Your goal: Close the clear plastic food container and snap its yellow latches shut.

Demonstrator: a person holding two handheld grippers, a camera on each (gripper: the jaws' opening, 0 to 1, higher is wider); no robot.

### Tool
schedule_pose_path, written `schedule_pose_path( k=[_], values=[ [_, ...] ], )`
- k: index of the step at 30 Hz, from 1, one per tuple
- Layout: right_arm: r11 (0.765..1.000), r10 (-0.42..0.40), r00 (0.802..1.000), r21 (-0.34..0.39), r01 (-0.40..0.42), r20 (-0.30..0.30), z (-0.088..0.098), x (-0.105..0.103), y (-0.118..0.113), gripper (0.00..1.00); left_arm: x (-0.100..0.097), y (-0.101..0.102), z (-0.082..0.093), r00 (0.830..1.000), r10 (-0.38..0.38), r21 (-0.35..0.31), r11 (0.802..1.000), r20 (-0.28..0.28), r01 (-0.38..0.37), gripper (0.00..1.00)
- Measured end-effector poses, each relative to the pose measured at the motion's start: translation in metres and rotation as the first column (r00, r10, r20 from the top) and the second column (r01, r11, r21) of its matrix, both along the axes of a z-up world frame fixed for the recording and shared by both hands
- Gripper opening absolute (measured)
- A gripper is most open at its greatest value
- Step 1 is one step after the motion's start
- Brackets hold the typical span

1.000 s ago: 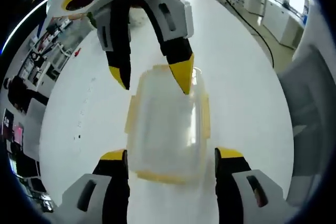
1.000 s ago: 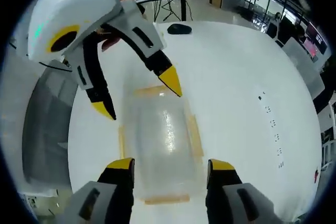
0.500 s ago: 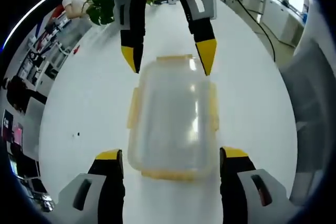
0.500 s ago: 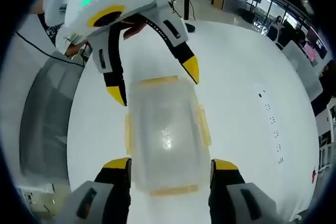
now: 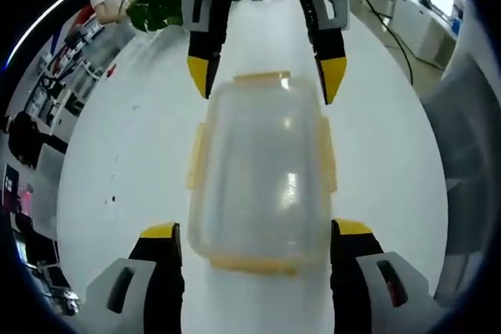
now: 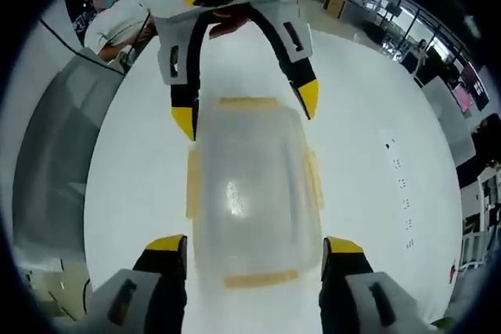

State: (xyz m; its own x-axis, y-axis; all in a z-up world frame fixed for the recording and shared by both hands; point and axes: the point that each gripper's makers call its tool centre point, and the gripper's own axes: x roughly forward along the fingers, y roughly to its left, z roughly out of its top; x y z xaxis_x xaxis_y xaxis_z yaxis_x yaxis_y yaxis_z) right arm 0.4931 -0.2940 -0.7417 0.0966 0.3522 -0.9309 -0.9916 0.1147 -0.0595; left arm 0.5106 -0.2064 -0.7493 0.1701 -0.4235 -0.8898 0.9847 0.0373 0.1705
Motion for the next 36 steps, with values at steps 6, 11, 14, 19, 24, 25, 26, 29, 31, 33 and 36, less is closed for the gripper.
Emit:
schedule_pose_path(
  k=[6, 11, 14, 19, 24, 25, 26, 29, 31, 33, 36],
  values=[
    [1.0, 0.022, 0.999, -0.018, -0.022, 0.037, -0.006, 0.001, -0.003, 0.7, -0.001, -0.003, -0.008, 1.0, -0.008, 0.016, 1.0, -0.008, 0.008, 0.75],
    [1.0, 0.021, 0.998, -0.018, -0.02, 0.056, -0.006, 0.004, -0.002, 0.68, 0.0, -0.002, -0.01, 1.0, -0.019, 0.038, 0.999, 0.008, 0.018, 0.76],
    [1.0, 0.022, 0.998, -0.017, -0.021, 0.057, -0.006, 0.005, -0.002, 0.68, 0.0, -0.002, -0.009, 1.0, -0.016, 0.036, 0.999, 0.008, 0.016, 0.76],
    [1.0, 0.021, 0.998, -0.015, -0.02, 0.057, -0.006, 0.005, -0.002, 0.68, 0.0, -0.002, -0.01, 1.0, -0.014, 0.031, 0.999, 0.009, 0.014, 0.76],
    [1.0, 0.011, 0.998, -0.007, -0.01, 0.059, -0.006, 0.005, 0.0, 0.68, 0.0, -0.001, -0.01, 1.0, -0.013, 0.03, 0.999, 0.01, 0.013, 0.76],
    [1.0, 0.01, 0.998, -0.007, -0.01, 0.059, -0.006, 0.004, 0.0, 0.68, 0.0, -0.001, -0.009, 1.0, -0.014, 0.03, 0.999, 0.01, 0.014, 0.76],
    [1.0, 0.01, 0.998, -0.006, -0.01, 0.058, -0.006, 0.004, 0.001, 0.68, -0.001, -0.001, -0.009, 1.0, -0.015, 0.03, 0.999, 0.01, 0.014, 0.76],
    [1.0, 0.013, 0.998, -0.006, -0.012, 0.058, -0.006, 0.004, 0.004, 0.68, -0.001, 0.002, -0.01, 1.0, -0.015, 0.033, 0.999, 0.01, 0.014, 0.76],
    [1.0, 0.016, 0.998, -0.006, -0.015, 0.058, -0.005, 0.003, 0.006, 0.68, -0.002, 0.003, -0.01, 1.0, -0.014, 0.033, 0.999, 0.01, 0.014, 0.76],
    [1.0, 0.018, 0.998, -0.004, -0.018, 0.057, -0.005, 0.002, 0.01, 0.67, -0.003, 0.006, -0.009, 1.0, -0.015, 0.035, 0.999, 0.01, 0.014, 0.76],
    [1.0, 0.019, 0.998, -0.002, -0.019, 0.057, -0.005, 0.001, 0.015, 0.67, -0.003, 0.012, -0.009, 1.0, -0.009, 0.035, 0.999, 0.011, 0.009, 0.76]
  ],
)
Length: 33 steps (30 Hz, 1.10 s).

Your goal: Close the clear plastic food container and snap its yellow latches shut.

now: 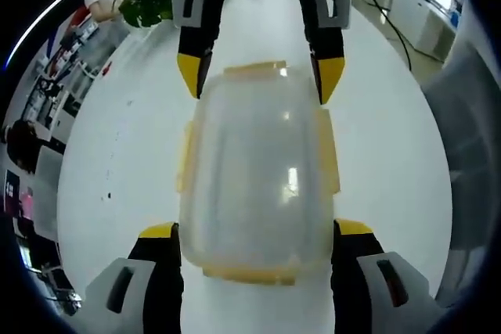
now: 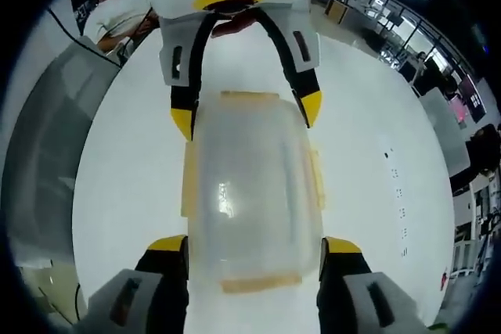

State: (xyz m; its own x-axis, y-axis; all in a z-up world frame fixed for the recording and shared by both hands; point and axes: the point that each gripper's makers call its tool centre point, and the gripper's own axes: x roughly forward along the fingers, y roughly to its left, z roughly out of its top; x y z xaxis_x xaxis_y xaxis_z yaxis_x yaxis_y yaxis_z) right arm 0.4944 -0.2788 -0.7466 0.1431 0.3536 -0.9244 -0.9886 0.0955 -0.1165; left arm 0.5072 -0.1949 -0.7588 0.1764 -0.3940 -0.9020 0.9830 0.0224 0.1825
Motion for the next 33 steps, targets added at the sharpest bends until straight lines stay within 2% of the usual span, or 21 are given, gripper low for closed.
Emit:
schedule_pose_path(
  k=[33],
  values=[
    [1.0, -0.001, 1.0, -0.002, 0.001, 0.008, -0.001, -0.01, 0.066, 0.66, -0.01, 0.064, -0.001, 1.0, 0.007, 0.009, 1.0, 0.0, -0.007, 0.76]
  ],
)
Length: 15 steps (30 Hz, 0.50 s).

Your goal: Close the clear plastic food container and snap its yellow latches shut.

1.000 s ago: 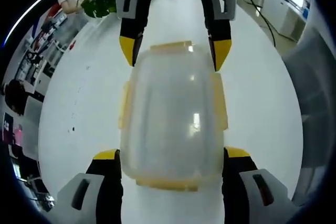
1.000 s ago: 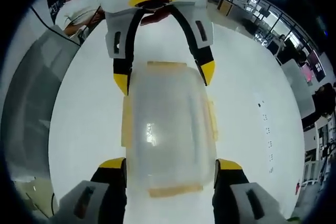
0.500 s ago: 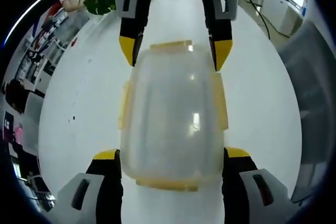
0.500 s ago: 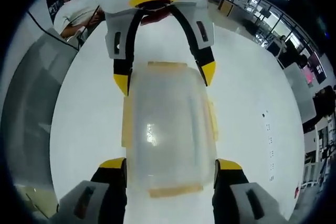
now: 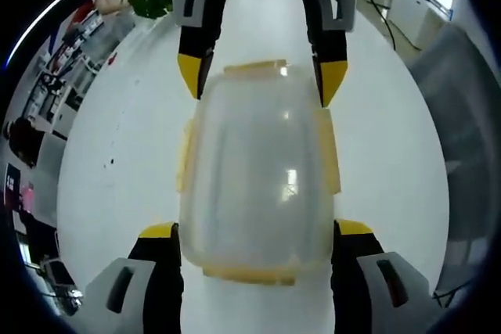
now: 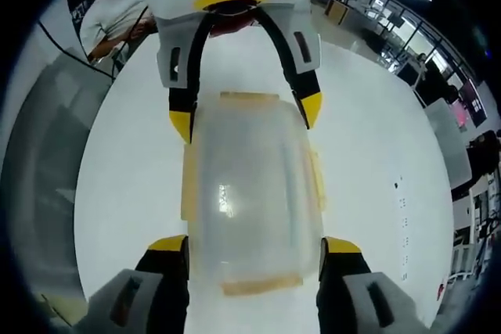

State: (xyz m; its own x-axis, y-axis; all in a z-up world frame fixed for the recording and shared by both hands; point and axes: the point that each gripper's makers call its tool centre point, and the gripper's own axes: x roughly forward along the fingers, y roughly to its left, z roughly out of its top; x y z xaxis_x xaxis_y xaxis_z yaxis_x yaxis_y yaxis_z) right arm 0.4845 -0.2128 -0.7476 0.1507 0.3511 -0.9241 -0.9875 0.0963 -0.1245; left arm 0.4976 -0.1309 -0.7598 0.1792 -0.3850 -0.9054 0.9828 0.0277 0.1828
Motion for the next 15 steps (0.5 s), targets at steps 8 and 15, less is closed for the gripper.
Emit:
schedule_pose_path(
  k=[8, 15],
  values=[
    [1.0, 0.004, 1.0, 0.003, -0.004, 0.001, 0.0, 0.0, 0.013, 0.66, -0.001, 0.013, 0.0, 1.0, 0.008, -0.004, 1.0, -0.001, -0.008, 0.76],
    [1.0, 0.008, 1.0, 0.011, -0.008, 0.002, 0.0, 0.001, 0.017, 0.66, -0.001, 0.017, 0.0, 1.0, 0.013, -0.008, 1.0, -0.002, -0.013, 0.76]
  ],
)
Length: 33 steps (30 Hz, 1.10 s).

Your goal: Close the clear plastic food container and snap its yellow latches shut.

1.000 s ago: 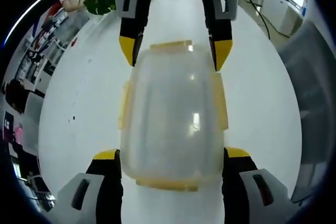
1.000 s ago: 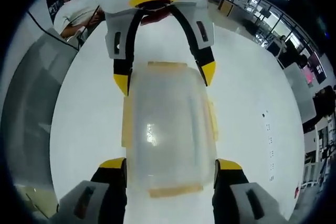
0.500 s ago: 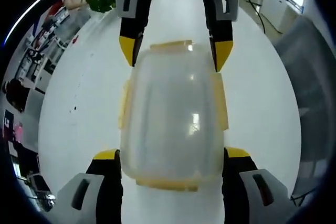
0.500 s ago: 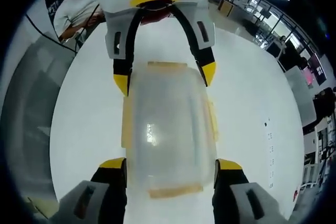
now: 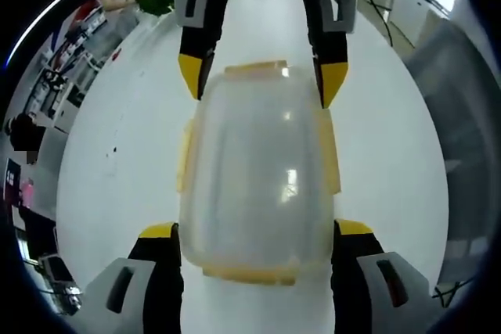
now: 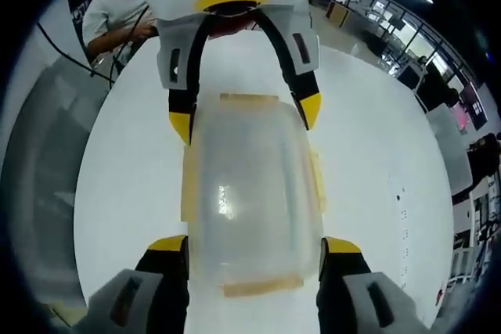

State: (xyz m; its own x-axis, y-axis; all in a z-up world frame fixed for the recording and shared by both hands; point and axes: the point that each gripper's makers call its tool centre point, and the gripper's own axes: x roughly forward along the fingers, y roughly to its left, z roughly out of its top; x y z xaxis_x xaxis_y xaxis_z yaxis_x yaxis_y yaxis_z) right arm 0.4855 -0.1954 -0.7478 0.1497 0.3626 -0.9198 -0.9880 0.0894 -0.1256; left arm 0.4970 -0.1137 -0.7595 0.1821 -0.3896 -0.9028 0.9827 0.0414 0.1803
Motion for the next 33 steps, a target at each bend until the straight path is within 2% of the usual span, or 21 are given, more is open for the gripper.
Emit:
schedule_pose_path(
  k=[22, 33],
  values=[
    [1.0, 0.006, 1.0, -0.017, -0.006, 0.014, -0.001, 0.029, -0.002, 0.67, 0.03, -0.003, 0.0, 1.0, 0.002, -0.02, 1.0, 0.003, -0.002, 0.76],
    [1.0, 0.011, 1.0, -0.02, -0.01, 0.015, 0.0, 0.036, -0.001, 0.67, 0.036, -0.002, 0.001, 1.0, 0.007, -0.019, 1.0, 0.004, -0.007, 0.76]
  ],
)
